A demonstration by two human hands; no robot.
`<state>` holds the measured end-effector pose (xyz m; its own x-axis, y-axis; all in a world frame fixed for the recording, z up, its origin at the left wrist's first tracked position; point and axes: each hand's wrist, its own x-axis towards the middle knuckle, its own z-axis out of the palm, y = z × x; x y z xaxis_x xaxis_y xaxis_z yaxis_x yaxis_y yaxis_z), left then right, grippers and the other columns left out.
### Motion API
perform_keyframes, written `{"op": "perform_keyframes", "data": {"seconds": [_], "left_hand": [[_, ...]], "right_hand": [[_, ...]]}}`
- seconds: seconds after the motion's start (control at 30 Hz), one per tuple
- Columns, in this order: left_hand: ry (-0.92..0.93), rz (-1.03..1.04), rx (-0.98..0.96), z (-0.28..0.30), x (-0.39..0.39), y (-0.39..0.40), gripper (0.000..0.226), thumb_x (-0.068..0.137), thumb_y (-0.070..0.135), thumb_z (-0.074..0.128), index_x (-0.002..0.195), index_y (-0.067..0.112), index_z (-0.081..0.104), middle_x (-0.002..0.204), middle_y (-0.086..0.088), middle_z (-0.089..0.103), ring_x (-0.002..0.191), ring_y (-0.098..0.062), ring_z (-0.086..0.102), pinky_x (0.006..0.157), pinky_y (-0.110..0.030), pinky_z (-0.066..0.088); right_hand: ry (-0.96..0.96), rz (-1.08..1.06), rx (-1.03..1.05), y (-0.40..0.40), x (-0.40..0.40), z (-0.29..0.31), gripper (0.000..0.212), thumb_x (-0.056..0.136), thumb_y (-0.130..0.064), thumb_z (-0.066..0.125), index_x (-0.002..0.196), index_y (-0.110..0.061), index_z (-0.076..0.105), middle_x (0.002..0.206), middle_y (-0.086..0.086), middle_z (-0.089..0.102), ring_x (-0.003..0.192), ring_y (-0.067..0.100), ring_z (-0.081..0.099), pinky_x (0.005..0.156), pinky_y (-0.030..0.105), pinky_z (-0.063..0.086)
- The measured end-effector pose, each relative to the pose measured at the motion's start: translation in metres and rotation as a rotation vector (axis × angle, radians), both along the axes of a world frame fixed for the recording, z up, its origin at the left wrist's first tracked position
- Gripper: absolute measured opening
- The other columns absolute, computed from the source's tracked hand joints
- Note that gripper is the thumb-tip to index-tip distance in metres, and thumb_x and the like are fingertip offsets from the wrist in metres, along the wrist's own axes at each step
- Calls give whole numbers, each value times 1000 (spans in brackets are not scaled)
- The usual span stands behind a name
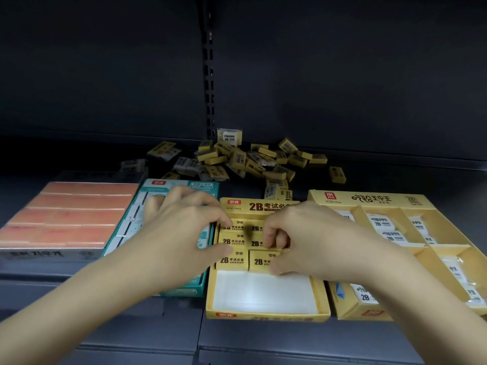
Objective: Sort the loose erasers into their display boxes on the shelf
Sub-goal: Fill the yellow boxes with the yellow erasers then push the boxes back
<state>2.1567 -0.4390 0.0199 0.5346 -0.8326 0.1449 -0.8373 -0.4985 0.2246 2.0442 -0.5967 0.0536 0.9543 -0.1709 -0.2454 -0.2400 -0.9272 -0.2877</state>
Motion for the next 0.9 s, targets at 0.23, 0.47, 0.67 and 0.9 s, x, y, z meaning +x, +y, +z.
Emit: {"op": "perform_keyframes", "data": {"seconds": [0.23, 0.47, 0.67, 0.9], "left_hand": [[58, 41, -41, 5, 10, -5, 24, 82, 54, 54, 105, 48, 53, 121, 29, 40, 122, 0, 17, 81, -24, 9], [32, 40, -78, 15, 31, -19, 27, 86, 45, 55, 112, 43, 54, 128, 21, 44, 128, -12, 23, 94, -33, 18], [-33, -49, -161, 32, 63, -66, 37, 91, 33, 53, 127, 32, 48, 133, 12, 46, 127, -16, 31, 98, -29, 27], [-249, -25, 191, 13, 99, -110, 65, 94, 42, 44, 148, 23, 12, 154, 3, 19, 141, -16, 11, 108, -35, 15]], "right_hand": [[-65, 24, -16, 0, 5, 1, 17, 79, -32, 72, 81, -34, 55, 85, -13, 55, 84, 11, 54, 68, 27, 47], [-177, -3, -164, -16, 1, -1, 25, 91, -12, 51, 106, -31, 59, 102, -8, 60, 96, 14, 57, 82, 34, 52], [-289, 95, -376, -20, 1, -5, 33, 91, -5, 47, 117, -26, 54, 120, -7, 54, 113, 16, 46, 97, 30, 37], [-381, -1, -495, -21, 4, -9, 42, 77, -3, 61, 114, -21, 62, 111, -1, 62, 108, 24, 54, 88, 37, 41]]}}
